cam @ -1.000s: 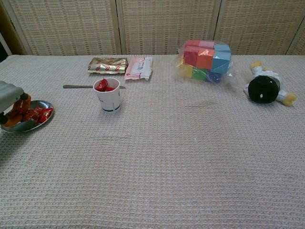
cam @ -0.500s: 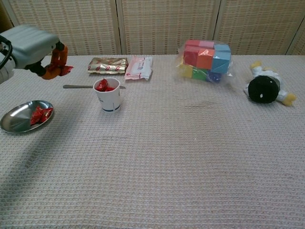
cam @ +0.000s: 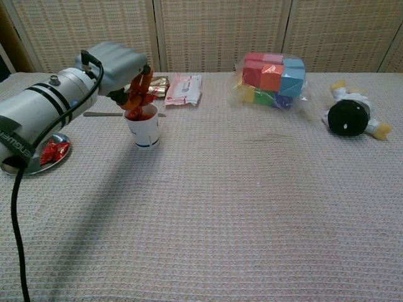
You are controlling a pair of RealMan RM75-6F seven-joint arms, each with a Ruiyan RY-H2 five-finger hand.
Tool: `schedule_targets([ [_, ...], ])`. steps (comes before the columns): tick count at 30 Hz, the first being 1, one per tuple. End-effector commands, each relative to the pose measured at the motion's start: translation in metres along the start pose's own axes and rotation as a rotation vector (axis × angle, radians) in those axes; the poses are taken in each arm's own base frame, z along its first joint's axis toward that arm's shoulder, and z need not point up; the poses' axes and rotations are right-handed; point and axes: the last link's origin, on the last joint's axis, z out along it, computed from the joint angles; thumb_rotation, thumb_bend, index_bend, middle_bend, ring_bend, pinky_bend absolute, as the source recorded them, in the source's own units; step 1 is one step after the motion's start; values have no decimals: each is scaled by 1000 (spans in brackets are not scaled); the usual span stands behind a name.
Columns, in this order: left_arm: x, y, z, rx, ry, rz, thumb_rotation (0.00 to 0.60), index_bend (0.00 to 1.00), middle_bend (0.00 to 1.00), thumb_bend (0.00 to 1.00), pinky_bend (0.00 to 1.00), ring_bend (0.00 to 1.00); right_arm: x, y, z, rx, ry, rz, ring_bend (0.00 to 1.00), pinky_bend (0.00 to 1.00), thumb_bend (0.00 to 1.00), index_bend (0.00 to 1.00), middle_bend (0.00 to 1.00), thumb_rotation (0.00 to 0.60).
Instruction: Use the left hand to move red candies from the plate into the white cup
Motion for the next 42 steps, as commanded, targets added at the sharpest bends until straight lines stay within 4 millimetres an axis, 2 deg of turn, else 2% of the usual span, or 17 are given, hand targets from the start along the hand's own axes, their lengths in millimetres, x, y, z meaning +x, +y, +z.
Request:
schedule_targets([
  [1, -7, 9, 4, -10, -3, 13, 600, 640, 695, 500, 1000, 719, 1, 1, -1, 1, 4, 3, 0, 0, 52, 0, 0, 600],
  [10, -24, 8, 9, 4, -19, 36, 600, 622, 674, 499, 1000, 719, 3, 2, -1, 0, 5, 8, 0, 0, 53, 0, 0, 600],
  [16, -30, 6, 8, 2, -33, 46, 600, 562, 615, 496, 1000, 719, 2, 2, -1, 0, 4, 7, 0, 0, 53, 0, 0, 600],
  [29, -25, 5, 8, -4, -20, 33, 600, 322, 441, 474, 1000, 717, 2, 2, 0, -3, 4, 7, 0, 0, 53, 0, 0, 600],
  [42, -16, 7, 9, -6, 12, 13, 600, 291, 410, 468, 1000, 717, 2, 1, 0, -2, 4, 5, 0, 0, 53, 0, 0, 600],
])
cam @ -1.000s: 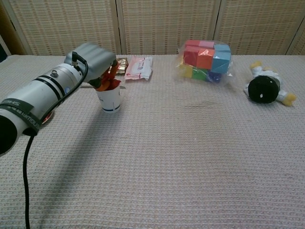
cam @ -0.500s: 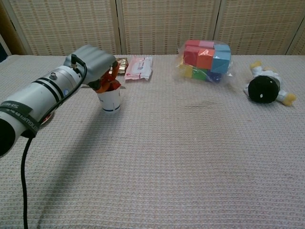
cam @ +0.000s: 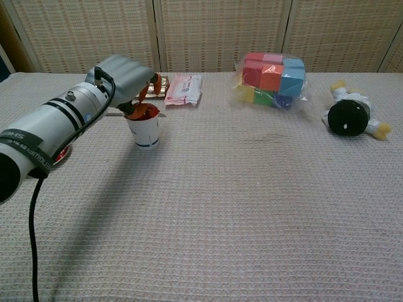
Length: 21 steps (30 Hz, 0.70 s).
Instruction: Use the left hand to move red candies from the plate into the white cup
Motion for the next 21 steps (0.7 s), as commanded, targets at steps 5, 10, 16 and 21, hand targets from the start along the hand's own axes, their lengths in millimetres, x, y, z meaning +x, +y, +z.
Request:
schedule_targets([
  [5, 8, 2, -1, -8, 26, -18, 600, 286, 400, 468, 1000, 717, 0, 0, 0, 0, 1, 0, 0, 0, 53, 0, 0, 600],
  [10, 19, 3, -4, -10, 58, -44, 600, 277, 387, 468, 1000, 717, 0, -1, 0, 3, 1, 0, 0, 0, 53, 0, 0, 600],
  [16, 32, -13, -31, -9, 89, -179, 600, 210, 346, 455, 976, 623, 2, 0, -2, 4, 14, 3, 0, 0, 53, 0, 0, 600],
  [21, 21, -65, -131, -2, 59, -439, 600, 118, 211, 457, 654, 308, 1, 0, -3, 1, 25, -2, 0, 0, 53, 0, 0, 600],
])
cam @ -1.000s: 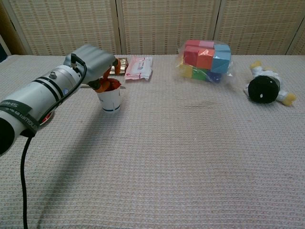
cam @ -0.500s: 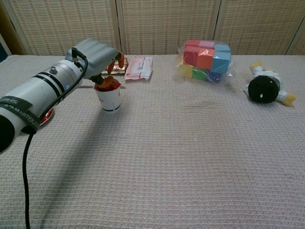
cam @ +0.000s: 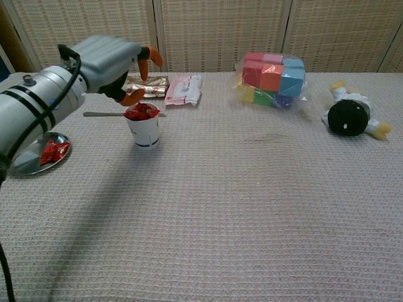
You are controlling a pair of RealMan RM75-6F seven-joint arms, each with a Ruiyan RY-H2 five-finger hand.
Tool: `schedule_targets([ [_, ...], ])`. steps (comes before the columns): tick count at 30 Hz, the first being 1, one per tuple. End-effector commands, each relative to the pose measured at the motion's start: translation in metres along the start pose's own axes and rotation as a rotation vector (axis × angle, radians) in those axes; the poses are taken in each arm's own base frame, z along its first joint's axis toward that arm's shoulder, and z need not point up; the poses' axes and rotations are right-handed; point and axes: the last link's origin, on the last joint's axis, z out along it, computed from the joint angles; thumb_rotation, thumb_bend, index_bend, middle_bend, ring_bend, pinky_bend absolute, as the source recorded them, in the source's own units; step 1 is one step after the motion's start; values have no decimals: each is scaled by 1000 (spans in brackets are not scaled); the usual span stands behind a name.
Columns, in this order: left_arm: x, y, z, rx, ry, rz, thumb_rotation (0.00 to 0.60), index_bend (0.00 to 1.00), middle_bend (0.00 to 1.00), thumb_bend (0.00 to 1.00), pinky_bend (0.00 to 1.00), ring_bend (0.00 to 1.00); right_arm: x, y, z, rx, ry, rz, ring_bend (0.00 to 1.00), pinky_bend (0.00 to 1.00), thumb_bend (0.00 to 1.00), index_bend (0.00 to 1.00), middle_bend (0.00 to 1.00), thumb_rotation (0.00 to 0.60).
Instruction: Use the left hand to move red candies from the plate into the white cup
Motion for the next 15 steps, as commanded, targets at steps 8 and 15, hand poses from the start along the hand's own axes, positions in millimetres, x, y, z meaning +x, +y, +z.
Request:
schedule_targets([
  [8, 15, -137, -275, 257, -77, -389, 600, 10, 34, 426, 211, 14, -8, -9, -5, 14, 16, -60, 0, 0, 53, 0, 0, 600],
  [15, 32, -158, -296, 340, 25, -330, 600, 0, 0, 420, 167, 0, -7, -14, -13, 20, 42, -62, 0, 0, 53, 0, 0, 600],
])
